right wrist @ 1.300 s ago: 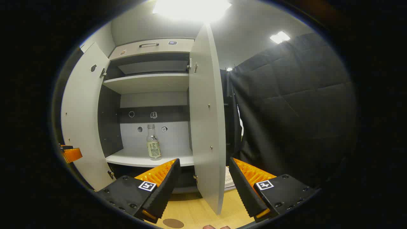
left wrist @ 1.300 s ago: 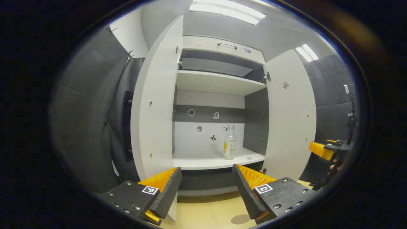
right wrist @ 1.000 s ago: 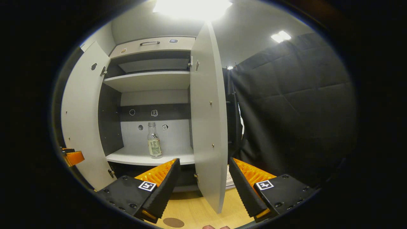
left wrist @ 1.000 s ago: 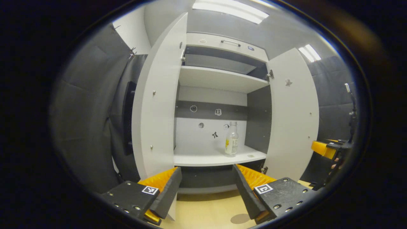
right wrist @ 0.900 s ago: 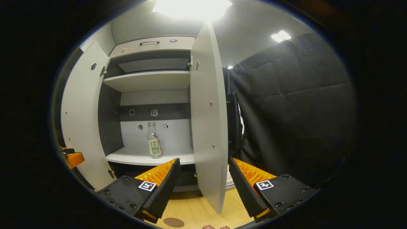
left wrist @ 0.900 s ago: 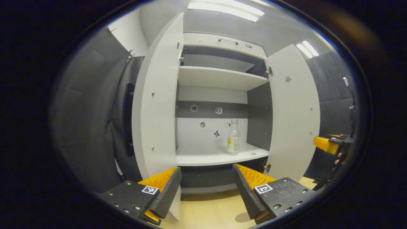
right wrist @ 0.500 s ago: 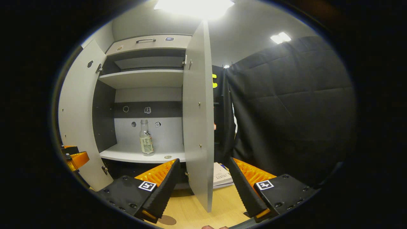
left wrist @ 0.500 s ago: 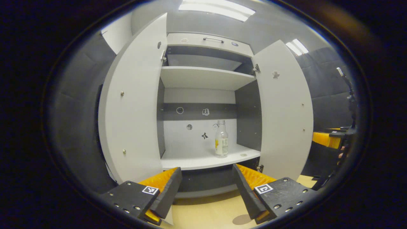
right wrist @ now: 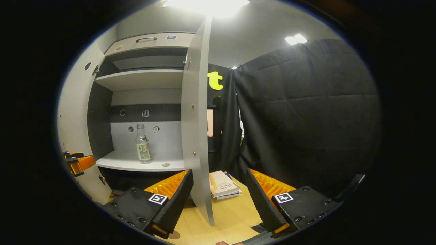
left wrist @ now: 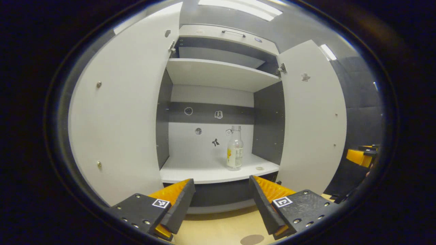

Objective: Grasp the bottle in the cabinet with the left hand and place it on the coaster, then close the right door with the right hand and the left door with the left hand.

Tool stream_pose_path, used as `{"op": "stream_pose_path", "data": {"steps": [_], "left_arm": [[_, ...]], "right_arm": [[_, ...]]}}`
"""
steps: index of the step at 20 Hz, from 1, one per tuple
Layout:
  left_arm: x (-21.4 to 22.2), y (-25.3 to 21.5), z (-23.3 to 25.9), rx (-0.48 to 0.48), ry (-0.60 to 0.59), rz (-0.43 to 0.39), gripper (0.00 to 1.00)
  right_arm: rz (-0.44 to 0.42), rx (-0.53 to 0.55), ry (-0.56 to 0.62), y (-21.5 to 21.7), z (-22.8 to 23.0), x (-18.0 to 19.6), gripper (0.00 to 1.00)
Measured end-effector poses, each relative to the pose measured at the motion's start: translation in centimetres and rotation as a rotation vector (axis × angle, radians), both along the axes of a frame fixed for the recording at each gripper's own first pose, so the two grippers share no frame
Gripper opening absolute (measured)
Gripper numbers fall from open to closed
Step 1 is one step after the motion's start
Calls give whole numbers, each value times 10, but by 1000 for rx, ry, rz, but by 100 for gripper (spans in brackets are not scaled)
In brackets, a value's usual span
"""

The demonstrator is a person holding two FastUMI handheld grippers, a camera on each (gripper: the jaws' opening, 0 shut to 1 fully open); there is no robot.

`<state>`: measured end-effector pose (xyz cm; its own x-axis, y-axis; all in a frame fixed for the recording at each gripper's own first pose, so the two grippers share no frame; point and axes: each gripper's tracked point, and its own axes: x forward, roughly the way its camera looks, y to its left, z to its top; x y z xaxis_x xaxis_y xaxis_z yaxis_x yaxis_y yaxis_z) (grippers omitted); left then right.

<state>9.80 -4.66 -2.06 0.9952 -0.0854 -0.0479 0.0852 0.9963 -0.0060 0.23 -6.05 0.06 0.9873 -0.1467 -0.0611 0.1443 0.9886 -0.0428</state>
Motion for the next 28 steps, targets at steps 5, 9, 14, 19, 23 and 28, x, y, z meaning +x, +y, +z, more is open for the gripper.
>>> {"op": "stream_pose_path", "data": {"steps": [5,9,14,19,23,28], "left_arm": [[47,-7,15,4,-21,12,93],[84,-13,33,-1,-45,15,93],[133,-36,53,14,-63,-44,93],[173,-51,63,29,-75,-86,93],[197,-60,68,51,-89,-101,93],[232,-66,57,53,-77,-103,93]], "right_arm": [[-51,10,-19,-28,-2,7,98],[-118,28,-16,-59,-9,11,98],[-212,35,-19,-96,-15,17,98],[-277,73,-16,-114,-26,23,98],[-304,120,1,-122,-39,26,98],[-346,149,21,-133,-50,30,98]]}}
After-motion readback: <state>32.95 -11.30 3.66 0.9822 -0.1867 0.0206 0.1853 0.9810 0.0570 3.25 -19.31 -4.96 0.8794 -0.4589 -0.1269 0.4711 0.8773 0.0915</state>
